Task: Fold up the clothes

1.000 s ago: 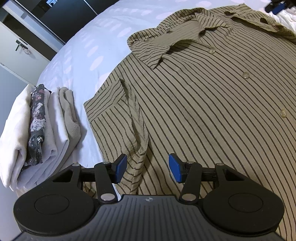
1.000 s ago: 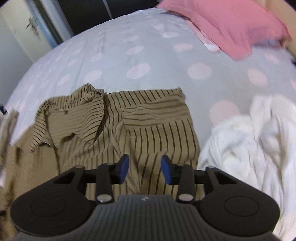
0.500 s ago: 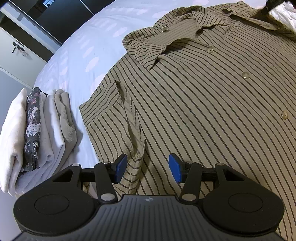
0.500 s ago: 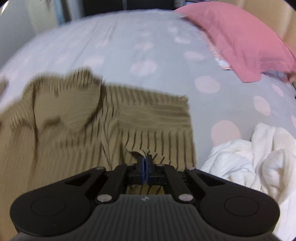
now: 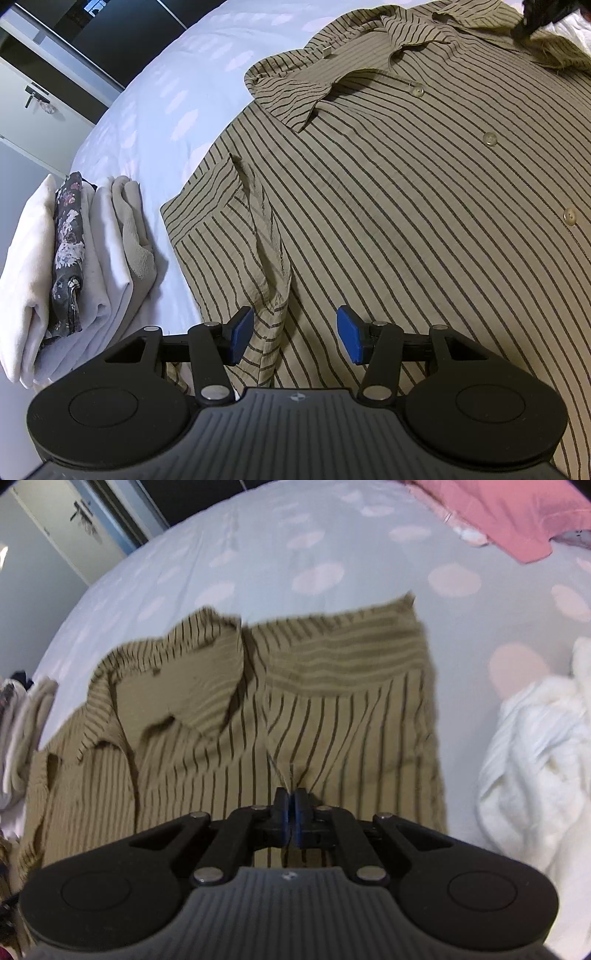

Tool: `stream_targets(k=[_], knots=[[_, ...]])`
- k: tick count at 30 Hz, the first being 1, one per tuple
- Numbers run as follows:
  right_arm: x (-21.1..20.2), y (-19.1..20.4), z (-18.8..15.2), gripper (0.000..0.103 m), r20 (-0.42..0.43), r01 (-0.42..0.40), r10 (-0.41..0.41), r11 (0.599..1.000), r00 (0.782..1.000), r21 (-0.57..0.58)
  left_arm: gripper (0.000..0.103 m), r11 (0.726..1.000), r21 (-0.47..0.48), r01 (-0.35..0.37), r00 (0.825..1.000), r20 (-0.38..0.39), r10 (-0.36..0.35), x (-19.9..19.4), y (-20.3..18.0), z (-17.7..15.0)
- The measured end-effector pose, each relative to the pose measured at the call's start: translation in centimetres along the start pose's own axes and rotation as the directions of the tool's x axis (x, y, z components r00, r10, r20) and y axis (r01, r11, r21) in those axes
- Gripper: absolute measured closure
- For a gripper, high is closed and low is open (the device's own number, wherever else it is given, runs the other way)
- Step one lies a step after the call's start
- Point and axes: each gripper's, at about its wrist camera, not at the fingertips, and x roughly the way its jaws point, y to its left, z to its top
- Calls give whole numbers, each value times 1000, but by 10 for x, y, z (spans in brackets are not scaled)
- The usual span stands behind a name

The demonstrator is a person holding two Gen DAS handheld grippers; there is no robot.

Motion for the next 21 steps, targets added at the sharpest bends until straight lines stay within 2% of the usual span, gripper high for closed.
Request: stream_targets(k=[4,5,6,8,13,17,21], knots=[[9,0,-7,88,-20,12,-12,1000,1000,2,55,1000,-1,3,1000,4,-3,-1,-1,2],[5,-1,-5,83,-19,4,-4,1000,1000,14,55,1000,-2,4,1000,5,-4,-1,-1,3],[-1,-1,-3,73,-7,-8,8,1000,1000,25,55,1000,-5,4,1000,7,-4,-2,-1,3],[-17,-2,4,64,42,-13,12,1000,999,24,55,1000,-11,5,1000,11,-5,-4,0,3],[-43,-17,24,64,138,49,-56,997,989,54,52,1000,-19,3,1000,10,-3,-2,3,1],[-38,-36,43,64,145,121,-128,991,981,59,52,1000,-27,-3,1000,-8,3,7,6,0],[-20,-53,64,61,144,141,-150,987,978,73,52,999,-43,-3,1000,-31,2,16,10,-2]])
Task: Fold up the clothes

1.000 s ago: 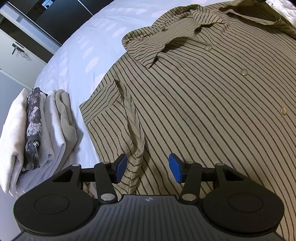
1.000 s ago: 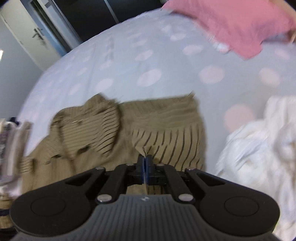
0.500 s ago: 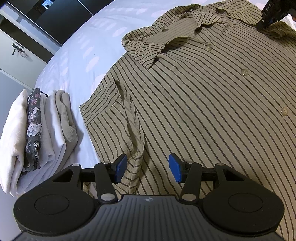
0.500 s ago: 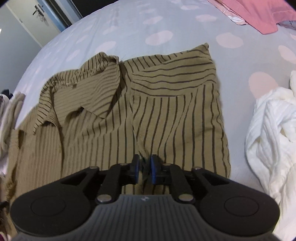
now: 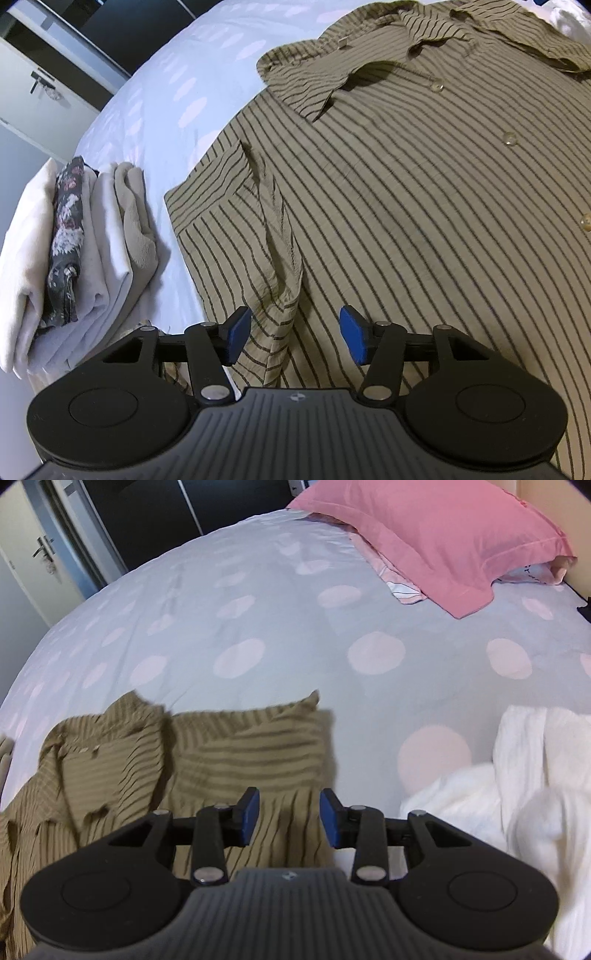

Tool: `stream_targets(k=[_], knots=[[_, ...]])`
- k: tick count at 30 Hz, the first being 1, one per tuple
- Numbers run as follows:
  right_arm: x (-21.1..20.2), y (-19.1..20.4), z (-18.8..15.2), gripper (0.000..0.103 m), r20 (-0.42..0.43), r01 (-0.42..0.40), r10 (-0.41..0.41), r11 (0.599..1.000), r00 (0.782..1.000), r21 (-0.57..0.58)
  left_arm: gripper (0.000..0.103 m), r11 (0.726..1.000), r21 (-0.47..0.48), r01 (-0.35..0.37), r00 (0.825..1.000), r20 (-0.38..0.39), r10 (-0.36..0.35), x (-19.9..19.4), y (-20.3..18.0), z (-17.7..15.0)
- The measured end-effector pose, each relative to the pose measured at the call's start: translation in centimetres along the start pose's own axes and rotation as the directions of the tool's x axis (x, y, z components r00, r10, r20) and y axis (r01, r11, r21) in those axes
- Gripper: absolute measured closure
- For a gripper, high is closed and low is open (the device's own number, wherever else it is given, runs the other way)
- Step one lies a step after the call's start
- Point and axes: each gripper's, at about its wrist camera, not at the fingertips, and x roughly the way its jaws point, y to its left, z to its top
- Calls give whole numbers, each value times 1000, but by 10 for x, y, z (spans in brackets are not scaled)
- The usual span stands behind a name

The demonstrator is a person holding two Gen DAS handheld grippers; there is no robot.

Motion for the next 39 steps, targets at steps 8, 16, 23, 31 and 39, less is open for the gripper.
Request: stream_targets(k=[8,16,23,31,39], knots=[[50,-14,22,63,-24,56,-56,998,998,3,52,1000,0,30,998,-56,-30,23,0,-1],[84,-10,38,84,-24,40,-40,999,999,18,52,999,8,39,995,-88,-38,38,-2,-2],[84,6,44,100,51,162,-159,986,986,-50,52,999,-1,45,995,-83,-45,39,-1,2],[71,6,45,87,11,131,-131,990,991,-50,51,999,-13,40,996,-75,-41,35,4,3],[-16,20,-12,83,-58,49,-59,985,997,-167,52,998,-54,33,999,-8,-33,12,11,11]])
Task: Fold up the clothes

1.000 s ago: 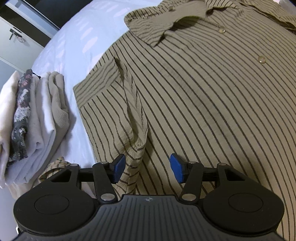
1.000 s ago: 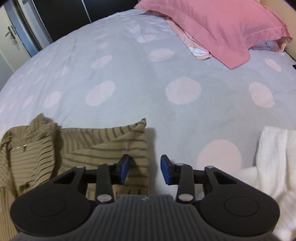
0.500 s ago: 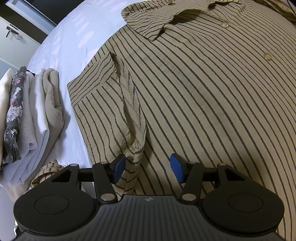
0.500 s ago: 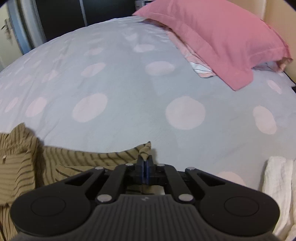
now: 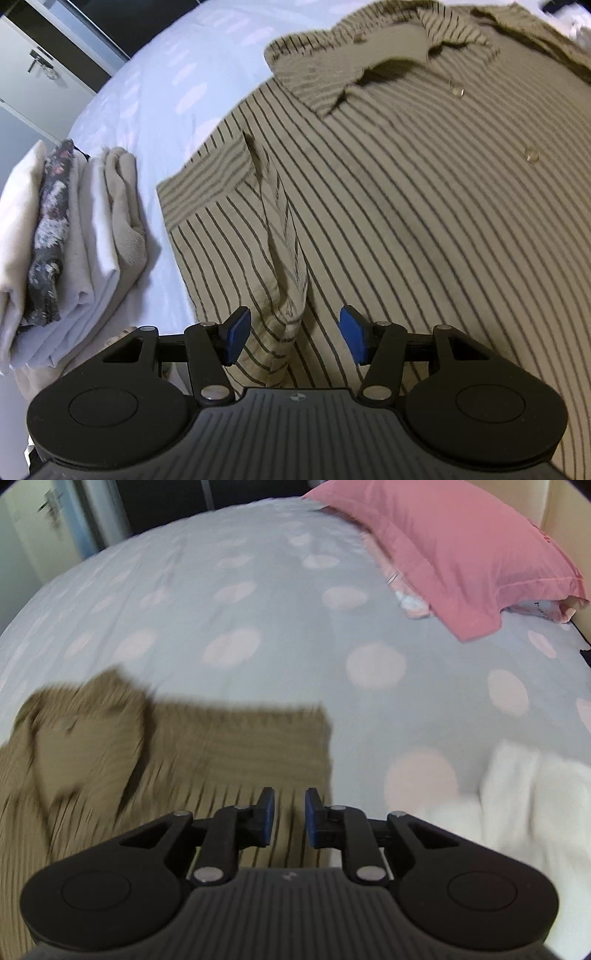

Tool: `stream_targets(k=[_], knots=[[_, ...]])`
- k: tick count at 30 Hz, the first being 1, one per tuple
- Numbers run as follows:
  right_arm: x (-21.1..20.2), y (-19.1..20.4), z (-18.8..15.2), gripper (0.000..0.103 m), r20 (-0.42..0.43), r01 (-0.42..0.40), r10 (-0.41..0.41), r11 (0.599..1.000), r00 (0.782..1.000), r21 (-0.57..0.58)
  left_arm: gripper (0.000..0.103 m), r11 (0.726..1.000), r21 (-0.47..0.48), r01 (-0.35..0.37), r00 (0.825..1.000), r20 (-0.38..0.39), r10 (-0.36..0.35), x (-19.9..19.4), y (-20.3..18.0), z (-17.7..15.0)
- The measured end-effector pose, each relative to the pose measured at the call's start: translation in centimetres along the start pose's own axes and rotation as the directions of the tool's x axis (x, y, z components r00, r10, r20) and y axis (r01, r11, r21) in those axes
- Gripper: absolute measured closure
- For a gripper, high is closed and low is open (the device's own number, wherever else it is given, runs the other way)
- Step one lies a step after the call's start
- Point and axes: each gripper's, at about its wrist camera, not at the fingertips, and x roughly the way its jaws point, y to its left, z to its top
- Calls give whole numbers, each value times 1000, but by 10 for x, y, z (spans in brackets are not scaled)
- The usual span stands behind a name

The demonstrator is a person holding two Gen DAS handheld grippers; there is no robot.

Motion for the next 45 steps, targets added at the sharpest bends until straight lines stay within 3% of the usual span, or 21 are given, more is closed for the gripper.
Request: stream_targets(k=[8,11,16,19,22,25,27,31,37,39,45], knots=[[-93,25,-111,79,-127,-120,100,980,987,-162,51,999,-21,44,991,131,-41,-53,-14,-3],[-126,29,-150,79,-170,-140,99,958,980,-248,51,998,-22,58,985,161,-54,-66,-24,-7],[-163,34,-214,79,-259,-166,50,877,964,-450,51,996,-29,84,983,166,-78,-72,-43,-23],[-172,33,-250,78,-324,-179,-19,802,946,-570,51,995,-24,101,983,158,-96,-73,-54,-32],[-173,23,-275,73,-384,-195,-64,779,921,-597,51,995,-27,101,981,170,-95,-80,-60,-37],[-165,14,-291,72,-413,-181,-119,767,903,-616,51,991,-58,117,978,183,-104,-85,-65,-41],[-159,8,-297,57,-421,-169,-140,770,896,-615,51,989,-64,131,974,193,-116,-89,-68,-43],[-147,3,-303,54,-450,-201,-102,792,887,-577,51,991,-52,125,973,201,-112,-95,-78,-45],[-127,8,-311,64,-472,-205,-107,802,875,-561,51,989,-62,133,975,185,-120,-100,-85,-46],[-127,8,-308,99,-478,-214,-89,812,874,-543,51,987,-72,143,975,182,-128,-102,-85,-44],[-143,35,-303,100,-445,-212,-108,764,889,-610,51,981,-74,177,970,181,-162,-107,-86,-33]])
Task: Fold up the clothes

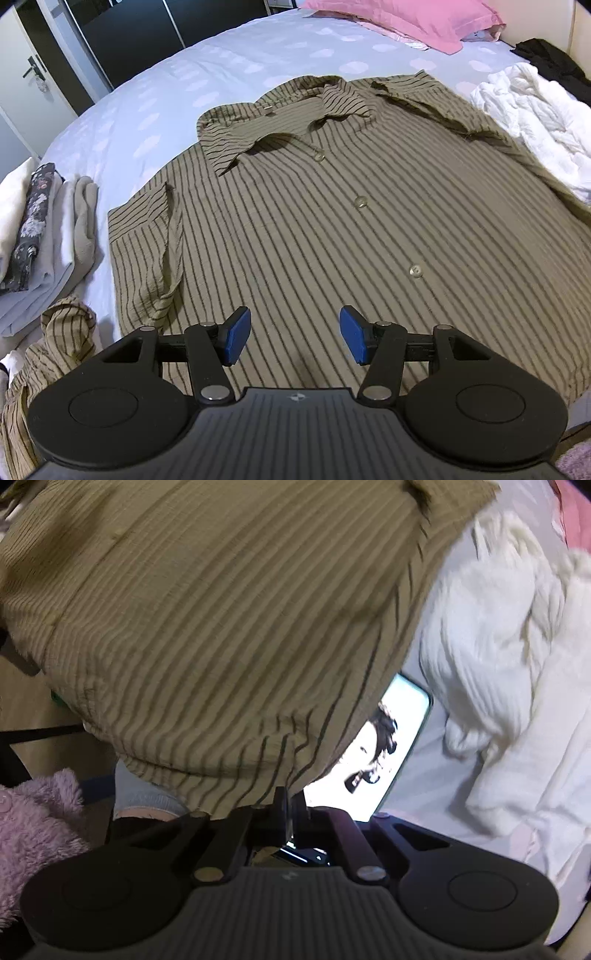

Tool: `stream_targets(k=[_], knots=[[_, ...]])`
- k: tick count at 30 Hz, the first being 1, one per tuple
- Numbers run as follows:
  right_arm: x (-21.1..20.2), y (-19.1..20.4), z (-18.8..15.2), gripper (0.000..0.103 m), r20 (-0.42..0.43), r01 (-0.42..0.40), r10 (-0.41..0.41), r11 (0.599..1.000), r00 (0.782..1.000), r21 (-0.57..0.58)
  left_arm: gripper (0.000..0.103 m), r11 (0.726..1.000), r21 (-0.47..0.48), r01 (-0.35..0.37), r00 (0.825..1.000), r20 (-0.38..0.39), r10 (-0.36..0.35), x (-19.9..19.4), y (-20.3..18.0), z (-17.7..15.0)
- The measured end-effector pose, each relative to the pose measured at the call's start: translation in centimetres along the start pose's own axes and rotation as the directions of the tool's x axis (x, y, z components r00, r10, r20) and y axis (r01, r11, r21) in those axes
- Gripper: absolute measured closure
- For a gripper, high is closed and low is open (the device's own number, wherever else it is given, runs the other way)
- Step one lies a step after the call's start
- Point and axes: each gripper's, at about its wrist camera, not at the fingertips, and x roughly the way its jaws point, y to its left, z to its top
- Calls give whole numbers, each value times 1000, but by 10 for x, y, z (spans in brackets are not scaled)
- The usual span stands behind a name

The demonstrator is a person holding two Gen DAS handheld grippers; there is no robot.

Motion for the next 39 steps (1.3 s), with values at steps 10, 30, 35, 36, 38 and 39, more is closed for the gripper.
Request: stream_targets(k=[10,30,35,36,38,39], knots=[[-28,55,49,100,92,6,8,989,996,-146,52,973,-108,204,979,2,-205,-8,5,73],[24,78,87,100,9,-121,132,937,991,-326,52,917,53,395,919,-28,-394,113,-91,248],[27,78,88,100,2,-129,139,927,990,-353,52,899,-4,438,899,-26,-438,155,-117,281],[28,77,89,100,0,-135,144,926,990,-353,52,896,-19,444,895,-28,-444,163,-122,288],[30,74,90,100,-5,-149,157,925,988,-349,52,885,-64,461,886,-32,-463,179,-130,299],[31,71,91,100,-7,-155,162,924,987,-349,52,881,-77,467,882,-36,-470,187,-137,306]])
